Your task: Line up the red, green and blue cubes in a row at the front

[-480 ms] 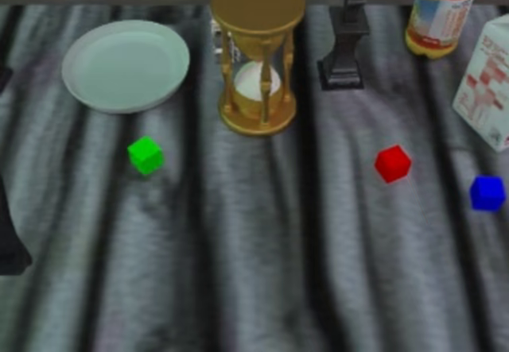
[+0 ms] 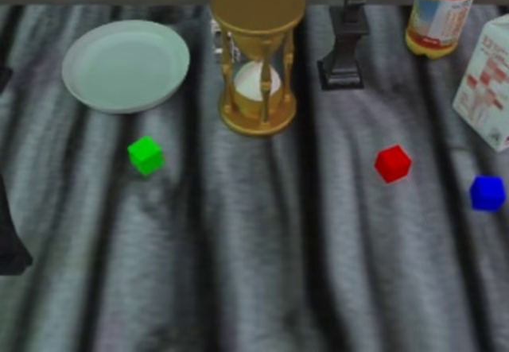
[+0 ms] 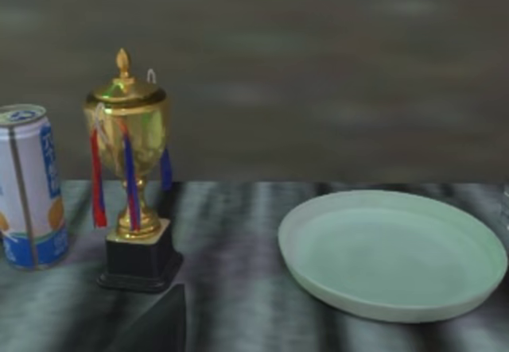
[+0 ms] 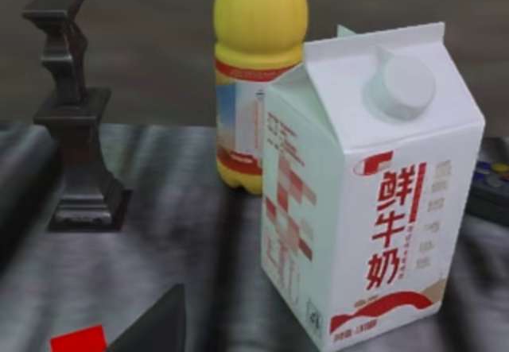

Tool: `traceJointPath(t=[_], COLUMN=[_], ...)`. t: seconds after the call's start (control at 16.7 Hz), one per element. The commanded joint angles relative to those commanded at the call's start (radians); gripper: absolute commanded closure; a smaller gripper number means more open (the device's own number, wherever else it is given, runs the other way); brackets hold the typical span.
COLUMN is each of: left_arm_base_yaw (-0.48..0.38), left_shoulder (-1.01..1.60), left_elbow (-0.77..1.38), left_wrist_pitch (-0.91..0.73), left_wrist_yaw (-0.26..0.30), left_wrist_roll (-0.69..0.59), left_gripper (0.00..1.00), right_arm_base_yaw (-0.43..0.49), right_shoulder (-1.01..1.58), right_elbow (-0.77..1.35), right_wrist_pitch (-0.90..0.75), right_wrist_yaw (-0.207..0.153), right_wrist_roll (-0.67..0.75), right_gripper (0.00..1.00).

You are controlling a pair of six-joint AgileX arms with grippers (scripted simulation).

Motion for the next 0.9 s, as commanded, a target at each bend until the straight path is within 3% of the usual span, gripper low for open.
traceJointPath(t=[0.9], left_arm_base_yaw=[0.000], left_shoulder=[0.000], left_elbow=[0.000], left_wrist_pitch=[0.000], left_wrist_yaw=[0.000], left_wrist_roll=[0.000], left_gripper=[0.00], right_arm_base_yaw=[0.228], right_shoulder=[1.597], right_elbow=[1.265], right_wrist_pitch=[-0.833], right_wrist_yaw=[0.006], right_wrist_roll=[-0.063], right_gripper=[0.00])
